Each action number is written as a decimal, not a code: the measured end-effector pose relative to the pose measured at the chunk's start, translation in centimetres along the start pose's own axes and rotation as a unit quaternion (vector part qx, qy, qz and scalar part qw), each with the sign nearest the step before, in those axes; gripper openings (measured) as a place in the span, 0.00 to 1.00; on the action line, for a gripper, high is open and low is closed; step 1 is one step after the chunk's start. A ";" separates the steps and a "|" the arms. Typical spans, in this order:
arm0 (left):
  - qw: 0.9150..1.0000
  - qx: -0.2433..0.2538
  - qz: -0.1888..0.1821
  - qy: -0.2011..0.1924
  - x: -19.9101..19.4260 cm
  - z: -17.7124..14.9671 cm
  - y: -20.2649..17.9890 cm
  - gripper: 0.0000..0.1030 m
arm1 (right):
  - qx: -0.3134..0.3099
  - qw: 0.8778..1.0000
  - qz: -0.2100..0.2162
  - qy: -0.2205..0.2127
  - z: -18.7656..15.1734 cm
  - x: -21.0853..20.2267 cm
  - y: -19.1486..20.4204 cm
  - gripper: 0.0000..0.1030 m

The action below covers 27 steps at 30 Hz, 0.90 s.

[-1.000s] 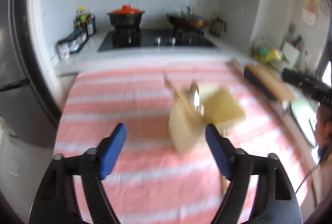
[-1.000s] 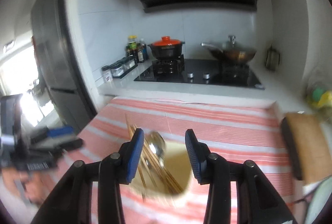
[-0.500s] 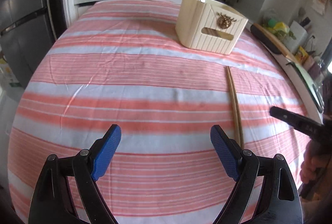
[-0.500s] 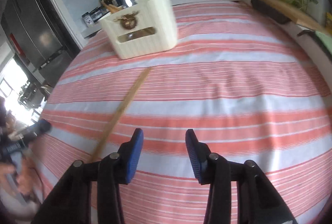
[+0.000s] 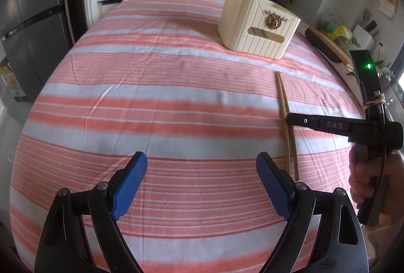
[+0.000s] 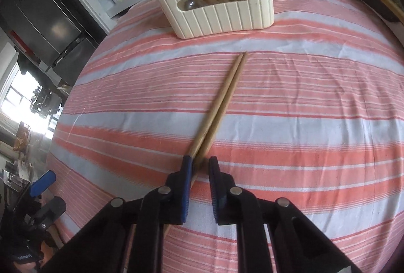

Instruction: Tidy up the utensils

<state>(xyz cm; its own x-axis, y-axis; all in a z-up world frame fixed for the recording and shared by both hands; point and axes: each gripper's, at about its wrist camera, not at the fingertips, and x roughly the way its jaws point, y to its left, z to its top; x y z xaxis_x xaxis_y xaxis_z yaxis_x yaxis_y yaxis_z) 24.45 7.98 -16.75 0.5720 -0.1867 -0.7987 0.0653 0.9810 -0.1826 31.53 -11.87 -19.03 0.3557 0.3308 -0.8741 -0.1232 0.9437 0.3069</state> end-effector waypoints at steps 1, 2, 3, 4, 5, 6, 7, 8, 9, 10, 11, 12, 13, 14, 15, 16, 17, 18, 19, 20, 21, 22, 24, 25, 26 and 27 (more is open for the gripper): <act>1.000 0.001 0.001 0.001 0.2 0.0 -0.1 0.86 | -0.013 1.000 -0.012 0.003 0.2 0.1 0.5 0.13; 1.000 0.002 0.003 0.002 0.5 0.0 -0.3 0.86 | -0.023 0.999 -0.022 0.004 0.5 0.3 0.8 0.13; 1.000 0.005 0.005 0.003 0.6 0.0 -0.4 0.86 | -0.035 0.999 -0.033 0.004 0.8 0.5 1.3 0.13; 1.000 0.008 0.006 0.004 0.7 0.0 -0.7 0.86 | -0.046 0.998 -0.042 0.003 0.9 0.6 1.7 0.11; 1.000 0.010 0.006 0.004 0.7 0.0 -0.8 0.86 | -0.056 0.997 -0.052 0.003 1.1 0.6 1.9 0.09; 1.000 0.013 0.005 0.005 0.7 0.0 -1.0 0.86 | -0.061 0.997 -0.056 0.006 1.1 0.7 1.9 0.08; 1.000 0.017 0.004 0.004 0.6 0.0 -1.1 0.86 | -0.063 0.996 -0.055 0.010 1.2 0.8 1.8 0.08; 1.000 0.020 0.004 0.003 0.6 0.0 -1.3 0.86 | -0.064 0.996 -0.055 0.012 1.1 0.8 1.6 0.08; 1.000 0.024 0.004 0.004 0.6 0.0 -1.6 0.86 | -0.065 0.996 -0.053 0.012 1.0 0.7 1.4 0.08; 1.000 0.026 0.004 0.005 0.8 0.1 -1.8 0.86 | -0.063 0.997 -0.050 0.014 1.0 0.7 1.2 0.08; 1.000 0.027 0.001 0.007 1.0 0.2 -2.0 0.86 | -0.061 0.997 -0.048 0.014 0.9 0.6 1.1 0.09; 1.000 0.028 -0.001 0.009 1.1 0.4 -2.3 0.86 | -0.059 0.997 -0.046 0.016 0.8 0.5 0.9 0.11; 0.999 0.030 -0.004 0.010 1.3 0.5 -2.6 0.86 | -0.057 0.997 -0.049 0.016 0.9 0.7 0.9 0.12; 0.999 0.033 -0.006 0.010 1.4 0.7 -3.0 0.86 | -0.058 0.997 -0.053 0.014 0.9 0.8 1.1 0.13; 0.999 0.035 -0.008 0.009 1.4 0.8 -3.3 0.86 | -0.061 0.996 -0.059 0.010 0.9 0.9 1.4 0.13; 0.999 0.039 -0.009 0.008 1.4 0.9 -3.6 0.86 | -0.066 0.996 -0.065 0.008 0.9 1.0 1.6 0.13; 0.999 0.043 -0.008 0.009 1.4 1.0 -3.9 0.86 | -0.073 0.995 -0.068 0.006 0.9 1.0 1.8 0.13; 0.999 0.050 -0.007 0.009 1.4 1.0 -4.2 0.86 | -0.076 0.995 -0.068 0.003 0.8 1.0 1.7 0.13; 0.998 0.058 -0.005 0.009 1.3 1.0 -4.4 0.86 | -0.073 0.995 -0.066 0.000 0.5 0.7 1.3 0.12; 0.998 0.066 -0.004 0.009 1.2 1.0 -4.6 0.86 | -0.069 0.995 -0.070 -0.001 0.3 0.4 0.9 0.09; 0.997 0.072 -0.005 0.009 1.2 1.0 -4.8 0.86 | -0.063 0.995 -0.074 -0.004 -0.1 0.0 0.2 0.08; 0.997 0.080 -0.008 0.012 1.3 1.1 -5.1 0.86 | -0.059 0.996 -0.074 -0.005 -0.5 -0.5 -0.7 0.06; 0.995 0.096 -0.014 0.026 1.9 1.4 -6.0 0.86 | -0.057 0.994 -0.090 -0.009 -1.2 -1.4 -2.2 0.03; 0.993 0.109 -0.014 0.036 2.5 1.7 -6.8 0.86 | -0.061 0.992 -0.109 -0.014 -1.6 -1.9 -2.9 0.03; 0.991 0.124 -0.012 0.039 3.1 1.9 -7.7 0.86 | -0.064 0.990 -0.121 -0.017 -1.9 -2.2 -3.4 0.03; 0.990 0.138 -0.008 0.038 3.7 2.0 -8.4 0.86 | -0.063 0.989 -0.130 -0.023 -2.3 -2.6 -4.1 0.03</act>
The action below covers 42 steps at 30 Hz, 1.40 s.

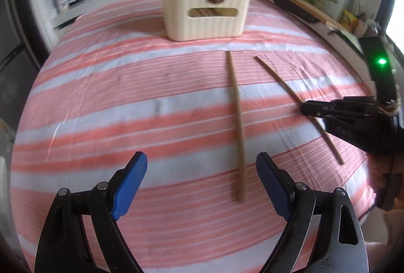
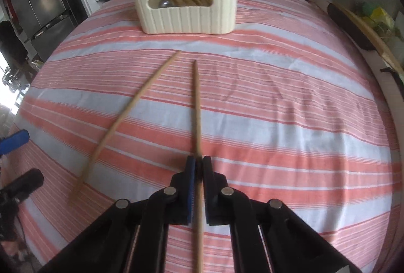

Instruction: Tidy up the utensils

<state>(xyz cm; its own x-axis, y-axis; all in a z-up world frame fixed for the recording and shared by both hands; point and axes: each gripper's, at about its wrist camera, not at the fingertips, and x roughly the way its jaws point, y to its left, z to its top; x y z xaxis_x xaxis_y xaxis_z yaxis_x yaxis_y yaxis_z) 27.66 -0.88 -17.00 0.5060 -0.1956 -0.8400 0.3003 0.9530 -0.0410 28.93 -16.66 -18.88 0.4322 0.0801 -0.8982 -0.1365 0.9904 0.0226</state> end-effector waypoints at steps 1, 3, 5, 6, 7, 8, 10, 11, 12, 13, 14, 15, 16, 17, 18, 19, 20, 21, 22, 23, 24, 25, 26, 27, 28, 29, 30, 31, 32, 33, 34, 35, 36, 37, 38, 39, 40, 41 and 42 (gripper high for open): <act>1.000 0.015 0.009 0.003 0.8 0.4 -0.7 0.86 | 0.003 1.000 0.000 -0.004 -0.5 -0.2 -0.6 0.04; 0.999 0.035 0.031 0.019 2.6 0.9 -1.6 0.84 | 0.007 1.000 -0.006 -0.015 -1.4 -0.7 -1.5 0.04; 0.998 0.041 0.032 0.036 4.2 1.0 -2.0 0.69 | 0.006 1.000 -0.010 -0.028 -2.3 -1.2 -1.9 0.10; 0.999 0.032 0.018 0.027 4.0 1.0 -1.9 0.58 | 0.006 0.999 -0.004 -0.034 -2.7 -1.5 -2.1 0.12; 0.999 0.024 0.012 0.028 4.0 1.0 -1.8 0.52 | 0.008 0.999 0.008 -0.040 -3.2 -1.7 -2.4 0.22; 0.999 0.020 0.010 0.026 3.8 1.0 -1.8 0.36 | 0.010 0.999 0.020 -0.045 -3.6 -1.9 -2.5 0.33; 1.000 0.013 0.012 0.024 3.5 0.8 -2.0 0.07 | 0.009 0.998 0.024 -0.056 -4.3 -2.2 -2.6 0.33; 1.000 0.003 0.013 0.023 3.4 0.6 -1.9 0.05 | 0.007 0.998 0.017 -0.062 -4.5 -2.3 -2.6 0.30; 1.000 -0.014 0.012 0.022 3.3 0.3 -1.8 0.05 | 0.006 0.998 0.004 -0.066 -4.7 -2.3 -2.3 0.25; 0.999 -0.036 0.008 0.023 3.0 0.0 -1.6 0.05 | 0.005 0.998 -0.005 -0.069 -4.8 -2.4 -2.3 0.17; 0.998 -0.054 0.005 0.024 2.7 -0.3 -1.5 0.05 | 0.006 0.998 -0.005 -0.070 -4.8 -2.5 -2.4 0.13; 0.997 -0.072 -0.001 0.025 2.3 -1.0 -1.4 0.05 | 0.009 0.997 -0.007 -0.070 -4.9 -2.5 -2.5 0.09; 0.996 -0.085 -0.008 0.027 1.7 -1.9 -1.4 0.05 | 0.008 0.997 -0.016 -0.069 -5.2 -2.8 -2.7 0.06; 0.996 -0.089 -0.012 0.027 1.2 -2.6 -1.6 0.06 | 0.005 0.997 -0.025 -0.068 -5.4 -2.9 -2.7 0.06; 0.996 -0.088 -0.014 0.029 0.9 -3.1 -1.9 0.06 | 0.003 0.997 -0.038 -0.067 -5.8 -3.2 -2.9 0.06; 0.996 -0.084 -0.016 0.032 0.5 -3.5 -2.3 0.06 | 0.003 0.997 -0.041 -0.066 -6.2 -3.4 -3.1 0.06; 0.996 -0.080 -0.022 0.033 0.2 -3.7 -2.4 0.12 | 0.004 0.997 -0.034 -0.065 -6.6 -3.7 -3.3 0.07; 0.996 -0.078 -0.028 0.032 -0.1 -3.7 -2.5 0.28 | 0.006 0.997 -0.025 -0.066 -7.0 -3.9 -3.5 0.07; 0.996 -0.074 -0.030 0.026 -0.4 -3.6 -2.5 0.40 | 0.009 0.998 -0.011 -0.066 -7.3 -4.1 -3.6 0.14; 0.997 -0.070 -0.026 0.016 -0.8 -3.4 -2.5 0.63 | 0.012 0.998 -0.001 -0.068 -7.4 -4.2 -3.7 0.38; 0.998 -0.065 -0.018 0.007 -1.0 -3.2 -2.4 0.72 | 0.015 0.997 0.006 -0.072 -7.4 -4.2 -3.8 0.52; 0.998 -0.060 -0.011 0.001 -1.1 -2.9 -2.2 0.72 | 0.019 0.996 0.009 -0.082 -7.4 -4.3 -4.0 0.65; 0.999 -0.052 -0.011 0.000 -1.1 -2.4 -2.1 0.73 | 0.020 0.996 0.006 -0.085 -7.4 -4.4 -4.0 0.65; 0.999 -0.047 -0.014 0.003 -0.9 -1.9 -1.9 0.74 | 0.022 0.996 0.005 -0.083 -7.3 -4.3 -4.1 0.65; 0.999 -0.041 -0.016 0.004 -0.6 -1.5 -1.7 0.75 | 0.024 0.997 0.011 -0.075 -7.1 -4.0 -4.3 0.65; 0.999 -0.037 -0.016 0.007 -0.3 -1.1 -1.5 0.80 | 0.027 0.997 0.017 -0.069 -7.0 -3.7 -4.3 0.65; 0.999 -0.031 -0.020 0.011 0.2 -0.8 -1.4 0.83 | 0.026 0.997 0.018 -0.064 -6.9 -3.3 -4.4 0.65; 0.999 -0.026 -0.026 0.015 0.8 -0.5 -1.5 0.84 | 0.014 0.998 0.011 -0.066 -6.7 -3.2 -4.2 0.65; 0.999 -0.017 -0.032 0.026 1.6 -0.2 -1.8 0.84 | 0.003 0.998 0.006 -0.063 -6.7 -3.1 -3.9 0.68; 0.999 -0.010 -0.031 0.033 2.1 -0.2 -1.9 0.84 | -0.009 0.998 0.001 -0.064 -6.7 -3.0 -3.5 0.69; 0.999 -0.001 -0.020 0.039 2.9 -0.1 -2.2 0.84 | -0.013 0.998 0.000 -0.067 -6.7 -2.9 -3.4 0.71; 0.999 0.008 -0.001 0.042 3.7 0.0 -2.6 0.85 | -0.008 0.998 0.004 -0.068 -6.7 -2.9 -3.5 0.72; 0.999 0.015 0.010 0.035 4.0 0.1 -2.8 0.91 | -0.007 0.998 0.004 -0.069 -6.7 -2.8 -3.6 0.72; 0.999 0.018 0.018 0.032 4.2 0.2 -2.9 0.94 | -0.009 0.997 0.004 -0.070 -6.7 -2.8 -3.6 0.73; 0.999 0.016 0.019 0.035 4.4 0.3 -2.8 0.95 | -0.011 0.997 0.006 -0.072 -6.7 -2.8 -3.6 0.73; 0.999 0.014 0.018 0.034 4.5 0.3 -2.8 0.97 | -0.010 0.997 0.008 -0.075 -6.8 -2.8 -3.7 0.74; 0.999 0.014 0.020 0.034 4.7 0.3 -2.7 0.98 | -0.010 0.997 0.009 -0.079 -6.9 -2.8 -3.7 0.74; 0.999 0.016 0.021 0.031 4.8 0.2 -2.6 1.00 | -0.010 0.997 0.008 -0.082 -7.0 -2.8 -3.7 0.74; 0.999 0.014 0.018 0.028 4.8 0.1 -2.5 0.99 | -0.009 0.996 0.007 -0.086 -7.1 -2.9 -3.7 0.74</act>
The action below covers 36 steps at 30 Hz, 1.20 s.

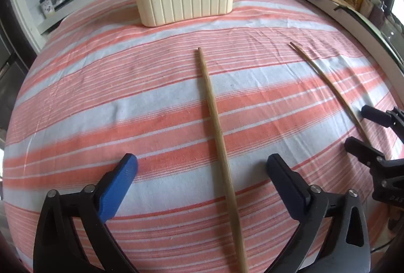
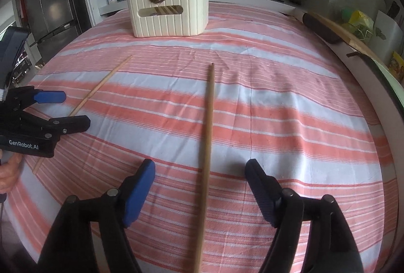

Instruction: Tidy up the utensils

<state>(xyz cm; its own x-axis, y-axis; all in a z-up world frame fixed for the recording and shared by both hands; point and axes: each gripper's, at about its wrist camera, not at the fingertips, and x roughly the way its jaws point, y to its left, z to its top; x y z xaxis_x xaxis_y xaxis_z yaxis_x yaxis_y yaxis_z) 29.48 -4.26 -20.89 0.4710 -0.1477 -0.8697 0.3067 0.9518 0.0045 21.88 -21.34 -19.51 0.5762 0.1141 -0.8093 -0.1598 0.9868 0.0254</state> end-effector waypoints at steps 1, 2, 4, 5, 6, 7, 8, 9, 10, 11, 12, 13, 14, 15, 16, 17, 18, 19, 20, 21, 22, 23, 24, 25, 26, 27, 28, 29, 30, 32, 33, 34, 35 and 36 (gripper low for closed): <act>1.000 0.000 -0.001 -0.003 0.0 -0.1 0.0 0.99 | 0.001 1.000 -0.001 -0.002 -0.1 0.0 0.0 0.74; 1.000 0.002 0.000 -0.006 0.0 -0.1 0.0 0.99 | 0.001 1.000 -0.002 -0.003 -0.1 0.0 0.1 0.74; 1.000 0.000 0.001 -0.016 -0.1 -0.3 -0.1 0.99 | 0.002 1.000 -0.001 -0.004 -0.1 -0.1 0.1 0.74; 1.000 -0.001 0.001 -0.024 -0.1 -0.6 -0.1 0.99 | 0.002 1.000 -0.001 -0.005 -0.1 -0.1 0.0 0.74; 1.000 -0.002 0.001 -0.026 -0.2 -0.6 0.0 0.99 | 0.002 1.000 -0.001 -0.005 -0.1 -0.1 0.0 0.74; 1.000 -0.003 0.002 -0.026 -0.2 -0.7 0.0 0.99 | 0.001 1.000 -0.002 -0.005 -0.1 -0.1 0.1 0.74; 1.000 -0.004 0.002 -0.027 -0.4 -0.7 0.1 0.99 | 0.002 1.000 -0.002 -0.005 -0.1 -0.1 0.1 0.74; 1.000 -0.005 0.002 -0.027 -0.3 -0.7 0.0 0.99 | 0.002 1.000 -0.001 -0.005 -0.1 -0.1 0.1 0.74; 1.000 -0.005 0.002 -0.028 -0.3 -0.7 0.0 0.99 | 0.002 1.000 -0.001 -0.005 -0.2 -0.1 0.1 0.74; 1.000 -0.005 0.002 -0.028 -0.4 -0.8 0.0 0.99 | 0.002 1.000 -0.001 -0.005 -0.2 -0.1 0.1 0.74; 1.000 -0.005 0.002 -0.028 -0.4 -0.8 0.0 0.99 | 0.002 1.000 -0.001 -0.005 -0.2 -0.1 0.1 0.74; 1.000 -0.005 0.002 -0.028 -0.4 -0.8 0.1 0.99 | 0.002 1.000 -0.001 -0.005 -0.2 -0.1 0.1 0.74; 1.000 -0.005 0.002 -0.028 -0.4 -0.8 0.1 0.99 | 0.002 1.000 -0.001 -0.006 -0.2 -0.1 0.1 0.74; 1.000 -0.005 0.002 -0.028 -0.3 -0.8 0.1 0.99 | 0.002 1.000 -0.001 -0.006 -0.2 -0.1 0.1 0.74; 1.000 -0.005 0.002 -0.029 -0.4 -0.8 0.1 0.99 | 0.002 1.000 -0.001 -0.006 -0.2 -0.1 0.1 0.74; 1.000 -0.005 0.001 -0.029 -0.3 -0.8 0.1 0.99 | 0.002 1.000 -0.001 -0.006 -0.2 -0.1 0.1 0.74; 1.000 -0.005 0.001 -0.029 -0.4 -0.8 0.1 0.99 | 0.002 1.000 -0.001 -0.006 -0.2 -0.1 0.1 0.74; 1.000 -0.005 0.001 -0.029 -0.4 -0.8 0.1 0.99 | 0.002 1.000 -0.001 -0.006 -0.2 -0.1 0.1 0.74; 1.000 -0.006 0.001 -0.029 -0.4 -0.8 0.1 0.99 | 0.002 1.000 0.000 -0.006 -0.2 -0.1 0.1 0.74; 1.000 -0.006 0.001 -0.029 -0.4 -0.8 0.1 0.99 | 0.002 1.000 0.000 -0.006 -0.2 -0.1 0.1 0.74; 1.000 -0.006 0.001 -0.029 -0.4 -0.8 0.1 0.99 | 0.002 1.000 -0.001 -0.006 -0.2 -0.1 0.1 0.74; 1.000 -0.005 0.001 -0.029 -0.4 -0.8 0.1 0.99 | 0.002 1.000 -0.001 -0.006 -0.2 -0.1 0.1 0.74; 1.000 -0.006 0.001 -0.030 -0.4 -0.8 0.1 0.99 | 0.002 1.000 0.000 -0.006 -0.2 -0.1 0.1 0.74; 1.000 -0.006 0.001 -0.030 -0.3 -0.8 0.1 0.99 | 0.002 1.000 -0.001 -0.006 -0.2 -0.1 0.1 0.74; 1.000 -0.006 0.001 -0.030 -0.4 -0.8 0.1 0.99 | 0.002 1.000 0.000 -0.006 -0.2 -0.1 0.1 0.74; 1.000 -0.006 0.001 -0.030 -0.3 -0.8 0.1 0.99 | 0.002 1.000 0.000 -0.006 -0.2 -0.1 0.1 0.74; 1.000 -0.006 0.001 -0.031 -0.3 -0.8 0.1 0.99 | 0.001 1.000 0.000 -0.006 -0.2 -0.1 0.1 0.74; 1.000 -0.006 0.001 -0.031 -0.3 -0.8 0.1 0.99 | 0.001 1.000 0.000 -0.006 -0.2 -0.1 0.1 0.74; 1.000 -0.006 0.001 -0.030 -0.3 -0.8 0.1 0.99 | 0.002 1.000 0.000 -0.006 -0.2 -0.1 0.1 0.74; 1.000 -0.006 0.001 -0.031 -0.3 -0.8 0.1 0.99 | 0.002 1.000 0.000 -0.007 -0.2 -0.1 0.1 0.74; 1.000 -0.006 0.001 -0.031 -0.3 -0.8 0.1 0.99 | 0.001 1.000 0.000 -0.006 -0.2 -0.1 0.1 0.74; 1.000 -0.006 0.001 -0.031 -0.3 -0.8 0.1 0.99 | 0.001 1.000 0.000 -0.007 -0.2 -0.1 0.1 0.74; 1.000 -0.006 0.001 -0.031 -0.3 -0.8 0.1 0.99 | 0.002 1.000 0.000 -0.007 -0.2 -0.1 0.1 0.74; 0.999 -0.006 0.001 -0.031 -0.3 -0.8 0.1 0.99 | 0.002 1.000 0.000 -0.007 -0.2 -0.1 0.1 0.74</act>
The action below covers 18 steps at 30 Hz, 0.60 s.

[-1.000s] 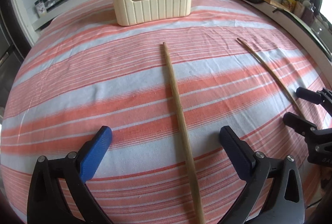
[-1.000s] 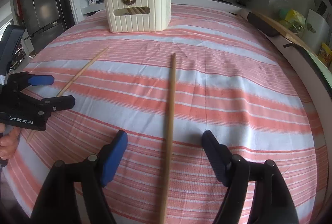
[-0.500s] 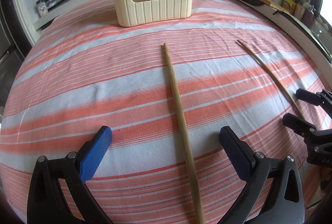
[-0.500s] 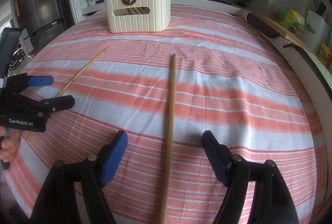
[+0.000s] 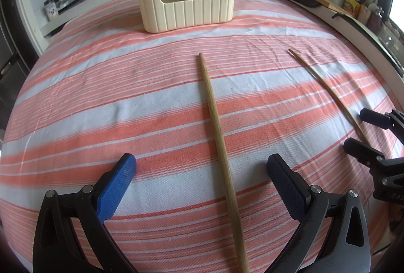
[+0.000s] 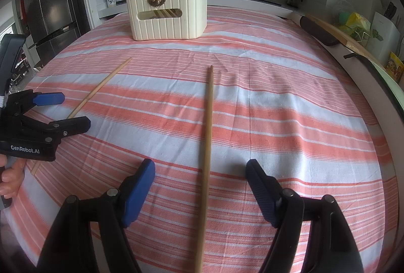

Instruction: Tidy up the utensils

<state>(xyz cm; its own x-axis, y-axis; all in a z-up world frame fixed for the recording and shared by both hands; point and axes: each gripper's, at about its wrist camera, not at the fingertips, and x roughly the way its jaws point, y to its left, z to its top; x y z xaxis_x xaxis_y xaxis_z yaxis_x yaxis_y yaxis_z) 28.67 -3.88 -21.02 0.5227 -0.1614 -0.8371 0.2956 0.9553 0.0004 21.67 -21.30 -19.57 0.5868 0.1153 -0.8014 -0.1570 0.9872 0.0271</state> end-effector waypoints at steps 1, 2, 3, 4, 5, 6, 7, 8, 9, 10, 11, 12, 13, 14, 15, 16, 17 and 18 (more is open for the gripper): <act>1.000 0.000 0.000 0.000 0.0 0.0 0.0 0.99 | 0.000 1.000 0.000 0.000 0.0 0.0 0.0 0.74; 1.000 0.000 0.000 0.000 0.0 0.0 0.0 0.99 | 0.000 1.000 0.000 0.000 0.0 0.0 0.0 0.74; 1.000 0.000 0.000 0.000 0.0 0.0 0.0 0.99 | 0.000 1.000 0.000 0.000 0.0 0.0 0.0 0.74; 1.000 0.000 0.000 0.000 0.0 0.0 0.0 0.99 | 0.000 1.000 0.000 0.000 0.0 0.0 0.0 0.74; 1.000 0.000 0.000 -0.001 0.0 0.0 0.0 0.99 | 0.000 1.000 0.000 0.000 0.0 0.0 0.0 0.74; 1.000 0.000 0.000 -0.001 0.0 0.0 0.0 0.99 | 0.000 1.000 0.000 0.000 0.0 0.0 0.0 0.74; 1.000 0.000 0.000 -0.002 0.0 0.0 0.0 0.99 | 0.000 1.000 0.000 0.000 0.0 0.0 0.0 0.74; 1.000 -0.001 0.000 -0.002 0.0 -0.1 0.0 0.99 | 0.000 1.000 0.000 0.000 0.0 0.0 0.0 0.74; 1.000 0.000 0.000 -0.002 0.0 -0.1 0.0 1.00 | 0.000 1.000 0.000 0.000 0.0 0.0 0.0 0.74; 1.000 -0.001 0.000 -0.002 0.0 -0.1 0.0 1.00 | 0.000 1.000 0.000 0.000 0.0 0.0 0.1 0.74; 1.000 -0.001 -0.001 -0.002 0.0 -0.1 0.0 1.00 | 0.000 1.000 0.000 0.000 0.0 0.0 0.0 0.74; 1.000 -0.001 -0.001 -0.001 0.0 -0.1 0.0 1.00 | 0.000 1.000 0.000 0.000 -0.1 0.0 0.1 0.74; 1.000 0.000 -0.004 0.000 0.0 -0.1 0.1 1.00 | 0.000 1.000 0.000 0.000 -0.1 0.0 0.1 0.74; 1.000 0.004 -0.009 0.005 -0.1 0.0 0.2 1.00 | 0.001 1.000 0.001 0.000 -0.1 0.0 0.1 0.74; 1.000 0.011 -0.015 0.013 -0.2 0.0 0.3 1.00 | 0.002 1.000 0.004 0.001 -0.1 0.0 0.0 0.74; 0.999 0.019 -0.022 0.026 -0.4 0.1 0.4 0.99 | 0.002 1.000 0.008 0.006 0.0 0.0 0.0 0.75; 0.999 0.022 -0.031 0.038 -0.6 0.1 0.7 0.98 | -0.001 1.000 0.013 0.015 0.1 0.0 -0.2 0.75; 0.998 0.022 -0.041 0.047 -0.9 0.0 1.1 0.98 | -0.007 0.999 0.021 0.030 0.3 -0.1 -0.3 0.75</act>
<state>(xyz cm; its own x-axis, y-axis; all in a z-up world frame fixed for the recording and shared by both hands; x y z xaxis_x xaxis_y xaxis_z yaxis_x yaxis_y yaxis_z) 28.56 -2.70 -20.25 0.4178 -0.2123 -0.8834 0.3704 0.9276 -0.0478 21.91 -21.62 -19.33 0.5307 0.1486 -0.8344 -0.1907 0.9802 0.0533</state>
